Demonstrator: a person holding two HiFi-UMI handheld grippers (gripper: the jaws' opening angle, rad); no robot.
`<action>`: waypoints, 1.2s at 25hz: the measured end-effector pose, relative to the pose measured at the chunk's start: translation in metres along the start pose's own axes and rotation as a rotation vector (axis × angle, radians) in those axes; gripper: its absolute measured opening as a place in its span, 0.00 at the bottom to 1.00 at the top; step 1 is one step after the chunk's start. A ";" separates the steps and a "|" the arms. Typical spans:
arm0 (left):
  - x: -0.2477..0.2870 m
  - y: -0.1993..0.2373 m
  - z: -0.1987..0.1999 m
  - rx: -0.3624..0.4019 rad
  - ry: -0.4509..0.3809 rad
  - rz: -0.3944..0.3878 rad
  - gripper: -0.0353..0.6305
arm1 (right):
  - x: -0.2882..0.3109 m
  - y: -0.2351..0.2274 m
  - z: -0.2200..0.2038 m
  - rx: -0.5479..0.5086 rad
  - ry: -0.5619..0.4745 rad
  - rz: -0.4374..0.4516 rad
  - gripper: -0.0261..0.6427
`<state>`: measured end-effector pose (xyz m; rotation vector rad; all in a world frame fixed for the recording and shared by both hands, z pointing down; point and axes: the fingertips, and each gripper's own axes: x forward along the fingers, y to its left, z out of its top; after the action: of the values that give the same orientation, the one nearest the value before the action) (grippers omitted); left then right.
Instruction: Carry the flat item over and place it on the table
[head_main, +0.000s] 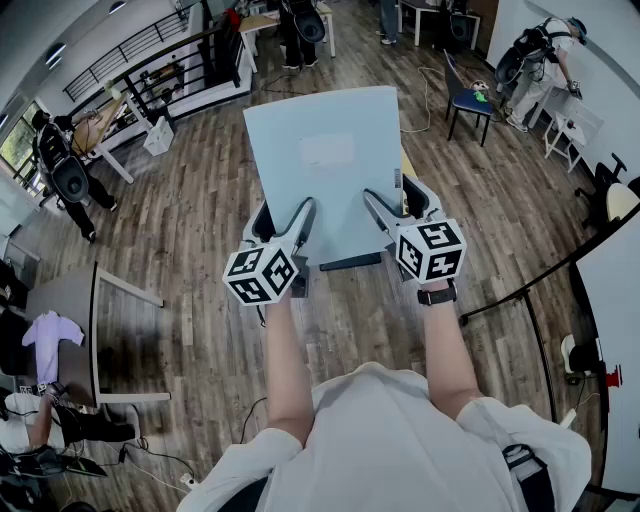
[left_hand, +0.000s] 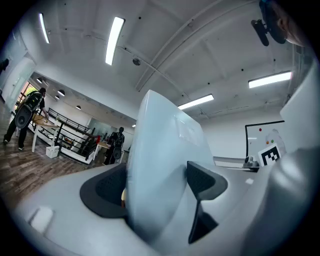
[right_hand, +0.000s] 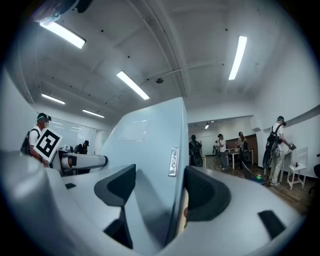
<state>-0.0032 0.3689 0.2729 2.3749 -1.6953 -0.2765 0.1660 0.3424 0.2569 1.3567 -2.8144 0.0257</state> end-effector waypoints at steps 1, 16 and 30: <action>0.000 0.002 0.000 -0.007 -0.001 0.005 0.62 | 0.002 0.001 0.001 -0.002 -0.001 0.001 0.53; -0.011 0.040 -0.011 -0.020 0.012 0.026 0.62 | 0.024 0.027 -0.020 0.001 0.007 0.043 0.52; 0.156 0.105 -0.014 -0.001 0.002 0.065 0.62 | 0.170 -0.080 -0.029 -0.005 0.014 0.029 0.52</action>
<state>-0.0443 0.1892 0.3104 2.3129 -1.7671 -0.2640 0.1229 0.1604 0.2905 1.3097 -2.8208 0.0285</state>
